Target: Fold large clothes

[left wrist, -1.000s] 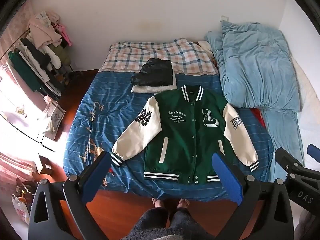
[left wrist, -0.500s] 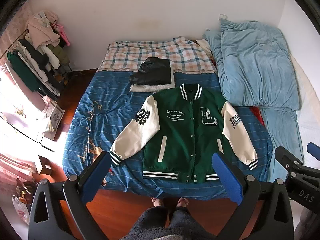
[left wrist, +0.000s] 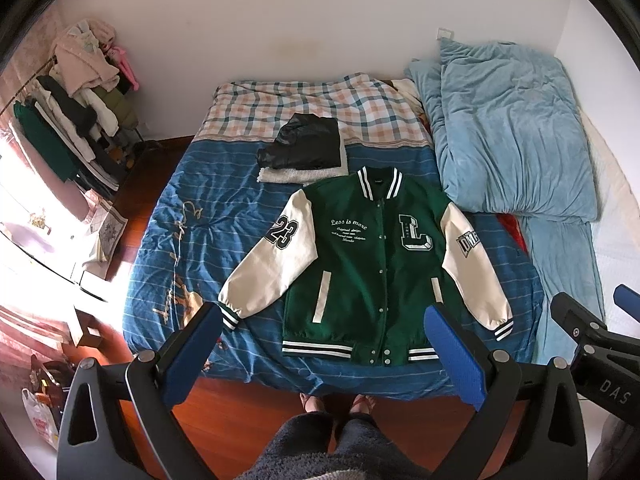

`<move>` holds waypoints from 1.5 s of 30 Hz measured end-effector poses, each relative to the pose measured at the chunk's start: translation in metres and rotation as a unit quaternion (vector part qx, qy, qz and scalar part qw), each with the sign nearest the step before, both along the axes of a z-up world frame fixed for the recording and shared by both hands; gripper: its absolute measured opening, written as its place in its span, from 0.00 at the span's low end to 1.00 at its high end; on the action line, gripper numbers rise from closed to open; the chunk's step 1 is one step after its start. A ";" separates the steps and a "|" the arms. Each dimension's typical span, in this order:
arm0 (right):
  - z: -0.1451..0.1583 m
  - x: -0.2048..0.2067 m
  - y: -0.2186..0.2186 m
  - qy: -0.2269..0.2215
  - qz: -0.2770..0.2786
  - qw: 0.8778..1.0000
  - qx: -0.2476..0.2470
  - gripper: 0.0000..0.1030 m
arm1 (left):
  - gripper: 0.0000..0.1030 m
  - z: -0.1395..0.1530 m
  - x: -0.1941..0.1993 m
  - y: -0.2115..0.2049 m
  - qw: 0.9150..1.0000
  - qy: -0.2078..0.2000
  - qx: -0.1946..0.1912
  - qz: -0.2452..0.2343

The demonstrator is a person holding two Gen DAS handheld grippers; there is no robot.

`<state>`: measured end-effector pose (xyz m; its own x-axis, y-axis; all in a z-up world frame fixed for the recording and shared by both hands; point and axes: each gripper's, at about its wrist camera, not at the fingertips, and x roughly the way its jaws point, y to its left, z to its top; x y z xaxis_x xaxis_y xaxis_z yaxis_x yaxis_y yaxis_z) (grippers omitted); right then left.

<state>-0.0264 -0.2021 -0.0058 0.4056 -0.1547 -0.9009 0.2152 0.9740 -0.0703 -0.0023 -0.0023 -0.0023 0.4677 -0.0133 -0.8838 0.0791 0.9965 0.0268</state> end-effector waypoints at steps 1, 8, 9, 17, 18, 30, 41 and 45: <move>0.000 0.000 0.000 0.000 0.000 1.000 0.000 1.00 | 1.00 0.000 0.000 -0.001 1.000 0.000 0.001 0.000; -0.004 -0.002 0.001 0.001 0.001 1.000 0.001 1.00 | 1.00 0.000 0.001 -0.002 1.000 0.000 0.000 -0.001; -0.004 -0.002 0.001 0.001 0.002 1.000 0.001 1.00 | 1.00 0.000 0.001 -0.002 1.000 0.000 0.000 -0.001; -0.004 -0.002 0.002 0.001 0.002 1.000 0.000 1.00 | 1.00 -0.002 0.000 -0.009 1.000 0.001 -0.005 -0.001; -0.004 -0.002 0.002 0.001 0.002 1.000 -0.001 1.00 | 1.00 -0.002 0.000 -0.008 1.000 0.001 -0.004 -0.002; 0.005 0.001 -0.003 0.000 0.003 1.000 -0.003 1.00 | 1.00 0.003 0.004 -0.007 1.000 0.000 -0.010 -0.001; 0.006 0.002 -0.005 0.000 0.003 1.000 -0.004 1.00 | 1.00 0.004 0.005 -0.007 1.000 0.000 -0.011 -0.001; 0.006 0.002 -0.004 -0.001 0.003 1.000 -0.004 1.00 | 1.00 0.005 0.006 -0.010 1.000 -0.002 -0.012 -0.001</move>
